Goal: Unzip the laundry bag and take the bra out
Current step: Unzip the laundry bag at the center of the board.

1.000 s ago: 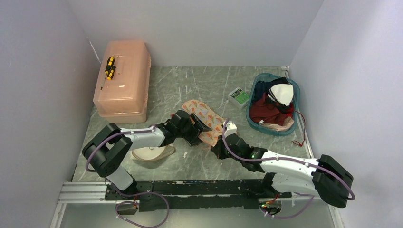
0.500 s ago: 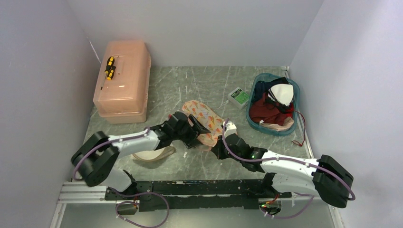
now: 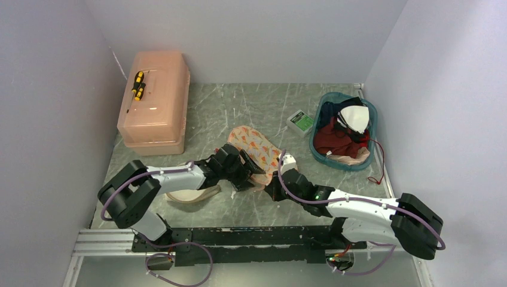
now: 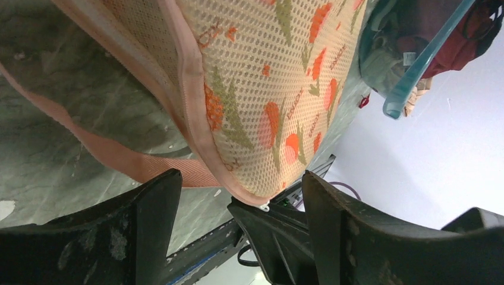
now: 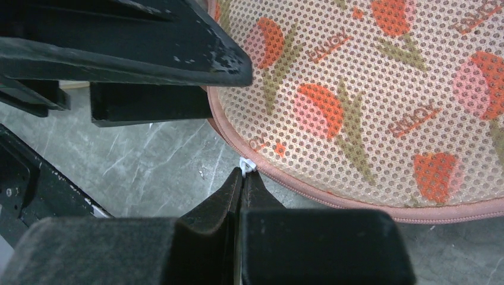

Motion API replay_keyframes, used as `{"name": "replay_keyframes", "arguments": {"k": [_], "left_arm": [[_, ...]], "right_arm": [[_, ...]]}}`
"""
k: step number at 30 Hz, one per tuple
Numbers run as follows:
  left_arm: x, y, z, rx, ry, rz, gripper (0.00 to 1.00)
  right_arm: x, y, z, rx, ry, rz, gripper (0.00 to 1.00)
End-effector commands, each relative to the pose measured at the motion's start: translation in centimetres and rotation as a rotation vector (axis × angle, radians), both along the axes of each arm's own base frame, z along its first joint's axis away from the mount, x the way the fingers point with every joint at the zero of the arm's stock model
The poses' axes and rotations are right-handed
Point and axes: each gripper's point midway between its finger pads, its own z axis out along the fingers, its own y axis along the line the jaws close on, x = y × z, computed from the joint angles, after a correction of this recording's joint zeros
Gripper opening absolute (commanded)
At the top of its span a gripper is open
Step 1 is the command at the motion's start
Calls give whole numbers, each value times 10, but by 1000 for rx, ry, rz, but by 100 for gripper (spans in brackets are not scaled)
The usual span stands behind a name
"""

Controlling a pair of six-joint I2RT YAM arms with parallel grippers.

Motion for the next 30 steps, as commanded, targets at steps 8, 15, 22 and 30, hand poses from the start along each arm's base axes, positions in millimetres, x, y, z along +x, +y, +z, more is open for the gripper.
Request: {"name": "replay_keyframes", "arguments": {"k": [8, 15, 22, 30], "left_arm": [[8, -22, 5, -49, -24, -41, 68], [19, -9, 2, -30, -46, -9, 12], [25, 9, -1, -42, -41, 20, 3], [32, 23, 13, -50, -94, -83, 3]], "right_arm": [[6, 18, 23, 54, -56, 26, 0], [8, 0, 11, -11, -46, -34, 0], [7, -22, 3, -70, -18, -120, 0], [17, -56, -10, -102, 24, -336, 0]]}}
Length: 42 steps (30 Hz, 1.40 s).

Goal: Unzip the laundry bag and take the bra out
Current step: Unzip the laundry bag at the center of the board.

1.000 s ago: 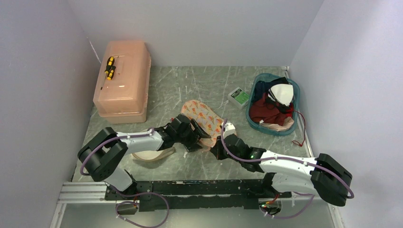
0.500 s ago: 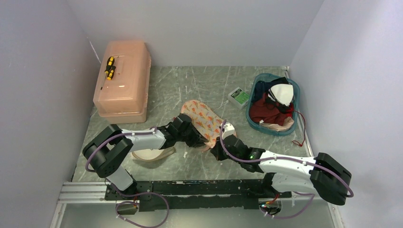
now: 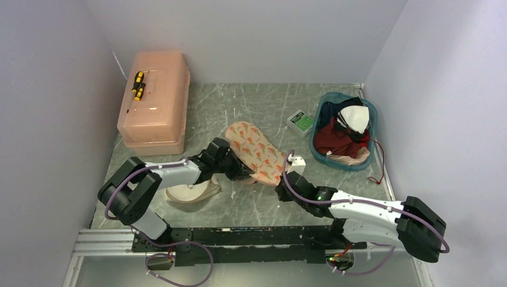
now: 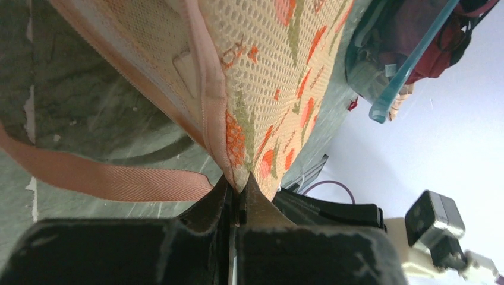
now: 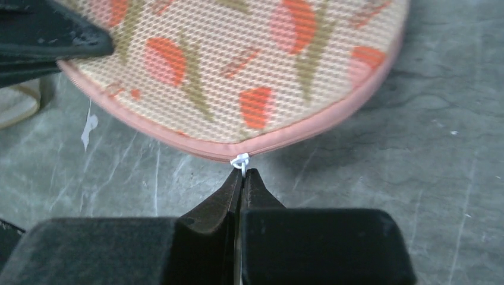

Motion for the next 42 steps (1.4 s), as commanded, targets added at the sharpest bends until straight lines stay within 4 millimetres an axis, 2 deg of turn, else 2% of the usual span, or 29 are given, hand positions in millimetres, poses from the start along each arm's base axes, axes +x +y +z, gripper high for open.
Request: {"name": "replay_keyframes", "arguments": {"k": [1, 4, 8, 11, 15, 17, 19, 21, 23, 26, 29, 31, 34, 39, 42], "left_arm": [[9, 4, 23, -27, -95, -108, 3], [12, -1, 24, -28, -98, -247, 3], [18, -1, 15, 14, -103, -405, 3], [34, 4, 11, 42, -126, -414, 3], [61, -2, 11, 25, -147, -411, 5], [71, -3, 12, 39, -143, -408, 19], [74, 3, 19, 71, -147, -385, 46], [71, 17, 35, 123, -169, -340, 63], [61, 33, 49, 163, -168, -298, 75], [40, 53, 69, 191, -166, -209, 83], [8, 62, 76, 163, -141, -109, 84], [-11, 57, 74, 121, -115, -45, 84], [-27, 33, 68, 53, -122, -12, 84], [-29, 2, 45, 40, -50, -50, 85], [-23, -10, 38, -4, -36, -36, 85]], "right_arm": [[16, -22, 8, 9, -23, -170, 0], [24, -20, 22, 47, -68, -180, 0], [25, -1, 40, 66, -132, -48, 0], [14, 12, 36, 42, -137, 48, 0], [2, 29, 30, 46, -136, 109, 0], [2, 33, 24, 48, -125, 109, 0], [3, 36, 23, 60, -124, 105, 0], [5, 38, 24, 63, -126, 100, 0], [7, 41, 25, 63, -129, 99, 0], [9, 47, 28, 65, -130, 107, 0], [12, 52, 31, 65, -129, 110, 0], [13, 57, 32, 72, -126, 115, 0], [14, 64, 35, 81, -124, 128, 0], [13, 72, 44, 101, -134, 170, 0], [9, 78, 51, 128, -154, 220, 0]]}}
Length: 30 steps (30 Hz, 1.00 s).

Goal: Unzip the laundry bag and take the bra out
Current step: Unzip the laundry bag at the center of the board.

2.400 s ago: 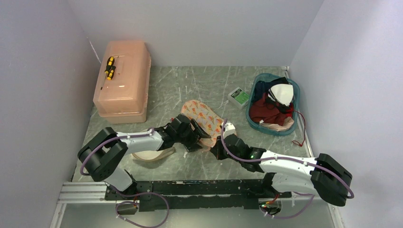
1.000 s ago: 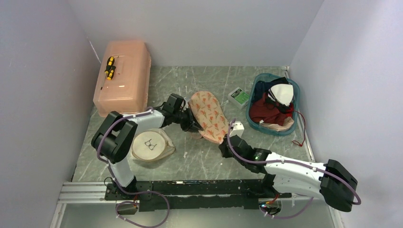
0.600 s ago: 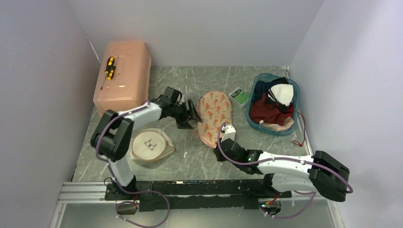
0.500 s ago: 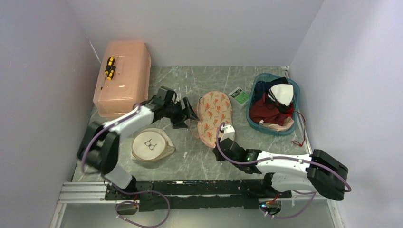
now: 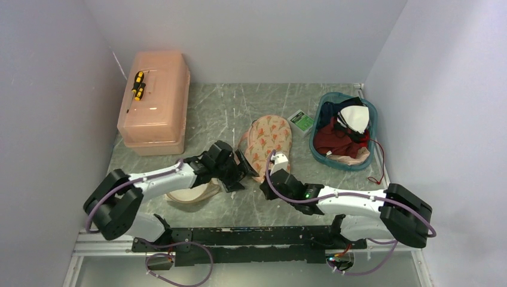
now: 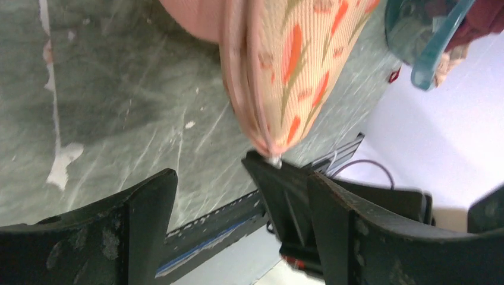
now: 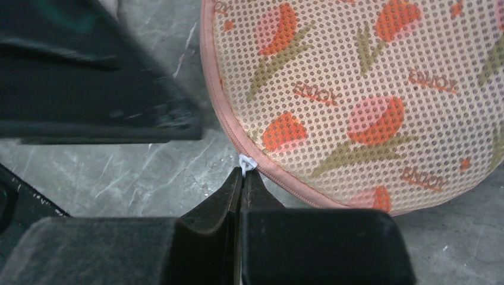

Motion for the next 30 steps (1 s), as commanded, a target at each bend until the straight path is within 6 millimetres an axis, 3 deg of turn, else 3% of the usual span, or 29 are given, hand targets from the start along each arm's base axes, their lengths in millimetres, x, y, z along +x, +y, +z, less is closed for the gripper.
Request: {"name": "replay_keyframes", "arguments": {"k": [1, 6, 10, 16, 19, 23, 30], "left_arm": [[24, -24, 12, -116, -31, 79, 85], [38, -28, 10, -104, -51, 108, 84], [43, -32, 2, -84, -43, 101, 75], [42, -26, -14, -63, -9, 119, 42], [44, -20, -13, -62, -16, 129, 22], [48, -11, -11, -53, -21, 139, 4], [56, 3, -7, -74, -38, 132, 3]], "right_arm": [[2, 26, 38, 111, -74, 91, 0], [-5, 28, 37, 122, -66, 138, 0], [-7, 26, 36, 119, -67, 141, 0], [-7, 17, 28, 86, -51, 111, 0], [-9, 10, 19, 68, -30, 93, 0], [-12, -3, 10, 45, -11, 59, 0], [-14, -31, -5, -3, 9, -31, 0]]}}
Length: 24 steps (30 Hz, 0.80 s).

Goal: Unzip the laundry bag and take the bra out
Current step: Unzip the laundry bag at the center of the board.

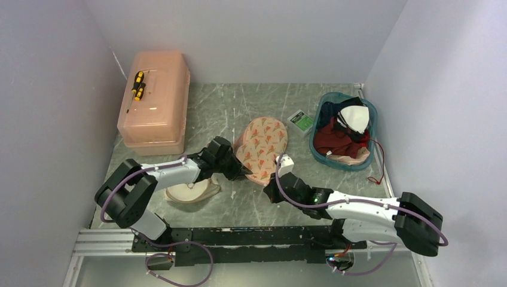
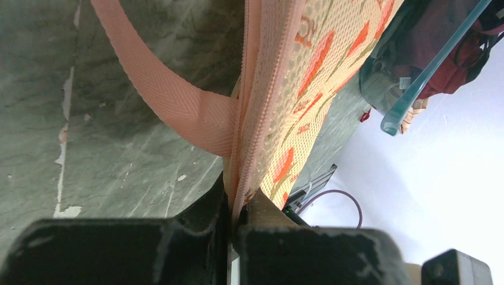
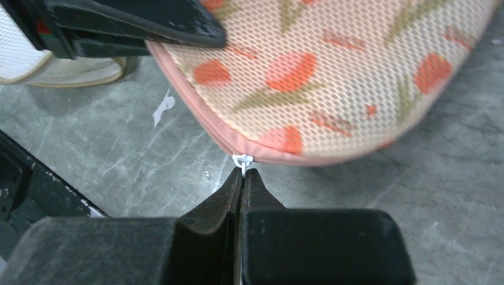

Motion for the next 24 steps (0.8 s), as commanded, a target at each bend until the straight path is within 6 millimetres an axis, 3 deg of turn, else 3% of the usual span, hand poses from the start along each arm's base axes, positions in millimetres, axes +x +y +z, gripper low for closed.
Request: {"name": "replay_keyframes", "arguments": {"k": [1, 5, 8, 14, 18, 20, 24], "left_arm": [[13, 8, 17, -33, -74, -12, 3], [14, 8, 22, -36, -96, -88, 3], [11, 6, 25, -31, -100, -186, 3], [17, 0, 36, -72, -141, -395, 3], [33, -12, 45, -82, -208, -475, 5], [41, -16, 42, -70, -205, -483, 22], [42, -8, 34, -23, -178, -437, 72]], "right_arm": [[2, -27, -15, -57, 16, -106, 0], [6, -46, -28, -82, 60, -209, 0], [13, -51, -26, -65, 66, -251, 0], [13, -31, 3, 1, -39, -132, 0], [6, -18, 7, 7, -54, -47, 0], [4, -12, 4, -1, -40, -31, 0], [8, 1, 5, 11, -22, -36, 0]]}}
